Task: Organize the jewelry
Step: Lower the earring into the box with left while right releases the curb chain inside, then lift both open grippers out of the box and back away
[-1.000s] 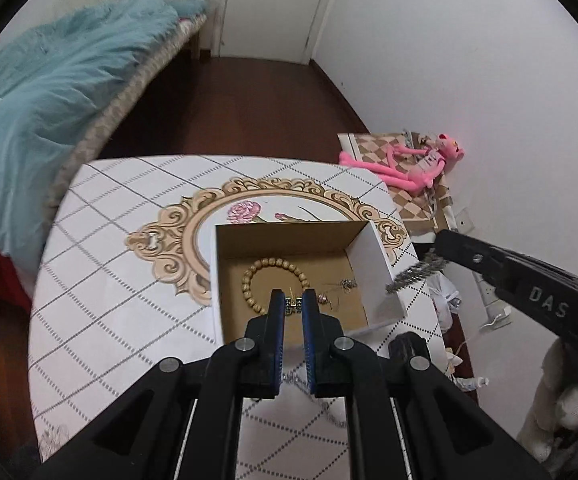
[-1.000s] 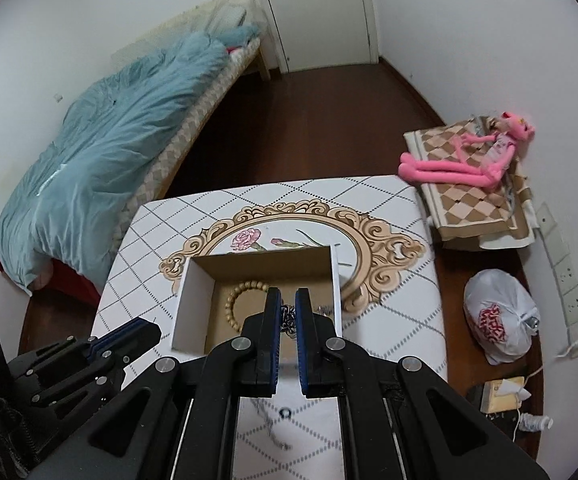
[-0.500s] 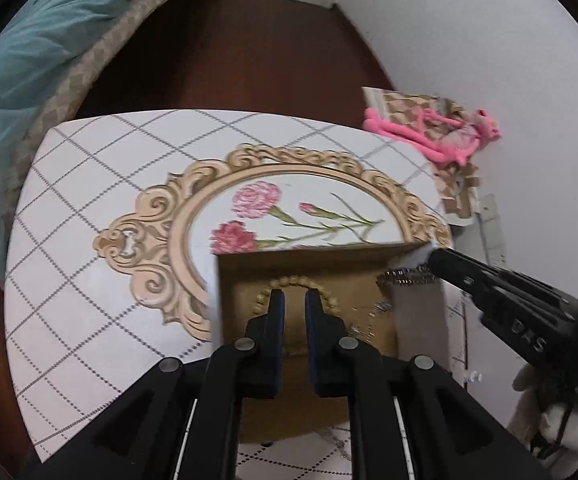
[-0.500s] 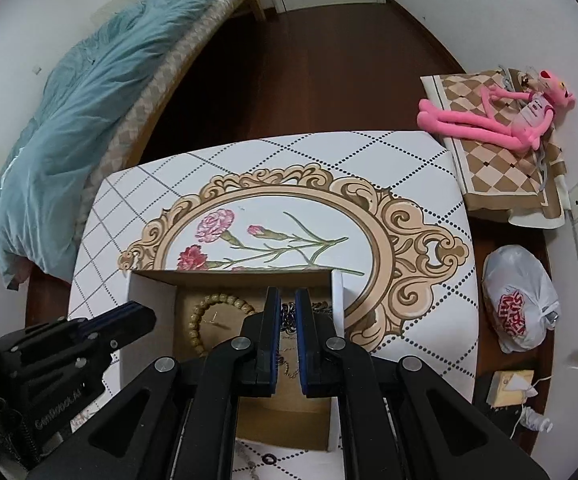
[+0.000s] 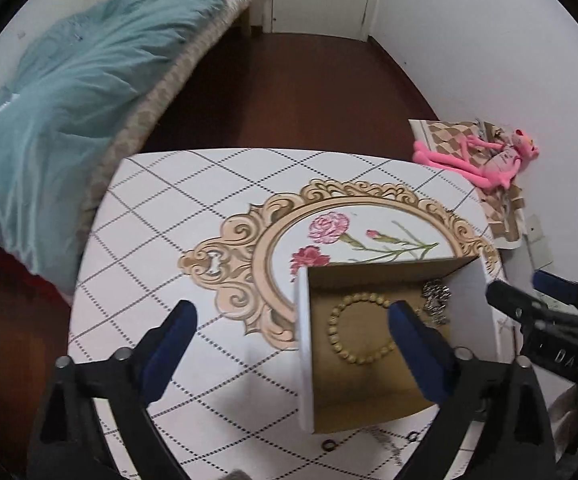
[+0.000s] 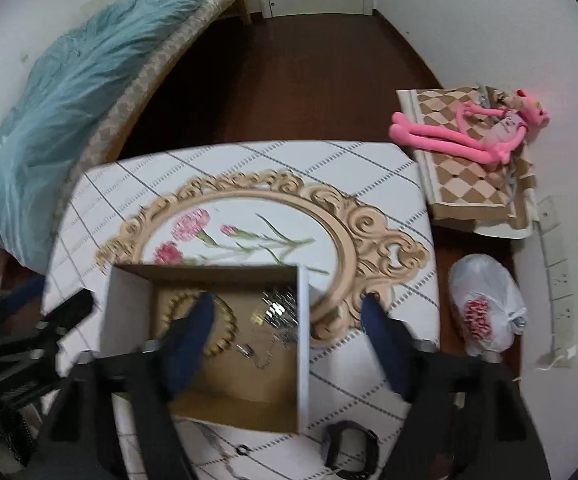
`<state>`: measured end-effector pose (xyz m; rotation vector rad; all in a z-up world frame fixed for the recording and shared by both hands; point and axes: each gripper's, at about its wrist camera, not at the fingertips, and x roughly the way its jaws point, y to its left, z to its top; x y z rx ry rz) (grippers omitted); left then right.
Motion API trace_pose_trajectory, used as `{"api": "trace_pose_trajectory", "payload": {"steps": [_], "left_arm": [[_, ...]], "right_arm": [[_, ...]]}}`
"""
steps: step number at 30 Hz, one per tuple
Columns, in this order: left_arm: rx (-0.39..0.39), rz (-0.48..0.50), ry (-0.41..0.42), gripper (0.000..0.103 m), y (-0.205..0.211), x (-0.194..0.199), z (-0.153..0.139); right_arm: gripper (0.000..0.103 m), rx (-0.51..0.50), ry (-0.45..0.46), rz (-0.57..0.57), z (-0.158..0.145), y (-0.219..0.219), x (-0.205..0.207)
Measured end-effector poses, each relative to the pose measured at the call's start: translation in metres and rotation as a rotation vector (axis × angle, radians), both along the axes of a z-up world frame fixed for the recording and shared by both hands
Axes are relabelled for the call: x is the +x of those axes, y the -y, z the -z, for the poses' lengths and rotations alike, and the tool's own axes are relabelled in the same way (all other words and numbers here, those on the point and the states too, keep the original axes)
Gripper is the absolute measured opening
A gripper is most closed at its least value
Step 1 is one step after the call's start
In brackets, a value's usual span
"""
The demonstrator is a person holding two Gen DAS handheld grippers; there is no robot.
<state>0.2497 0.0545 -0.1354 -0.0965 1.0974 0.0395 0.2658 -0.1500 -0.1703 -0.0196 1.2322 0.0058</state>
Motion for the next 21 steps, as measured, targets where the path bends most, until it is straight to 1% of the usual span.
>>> {"api": "trace_pose_trajectory", "payload": {"steps": [1,2,4,7,13,18,21], "left_arm": [[0.025,-0.002,0.004,0.102,0.002,-0.003,0.002],[0.050,-0.003,0.007,0.102,0.003,-0.007,0.004],[0.078,-0.004,0.010,0.102,0.006,-0.012,0.009],[0.084,-0.005,-0.001,0.102,0.008,-0.020,0.015],[0.098,-0.021,0.004,0.102,0.011,-0.037,0.014],[0.089,-0.025,0.012,0.102,0.012,-0.050,0.006],[0.078,-0.024,0.025,0.102,0.014,-0.060,-0.002]], "right_arm": [[0.087,-0.013,-0.004,0.000,0.003,0.000,-0.005],[0.093,-0.029,-0.012,-0.001,0.007,-0.001,-0.010],[0.097,-0.058,-0.017,0.001,0.013,-0.002,-0.021],[0.097,-0.088,-0.015,-0.003,0.020,-0.005,-0.035],[0.097,-0.073,-0.012,0.003,0.023,-0.008,-0.053],[0.097,-0.053,0.003,0.007,0.016,-0.009,-0.064],[0.097,-0.045,0.026,0.011,0.005,-0.008,-0.074]]}}
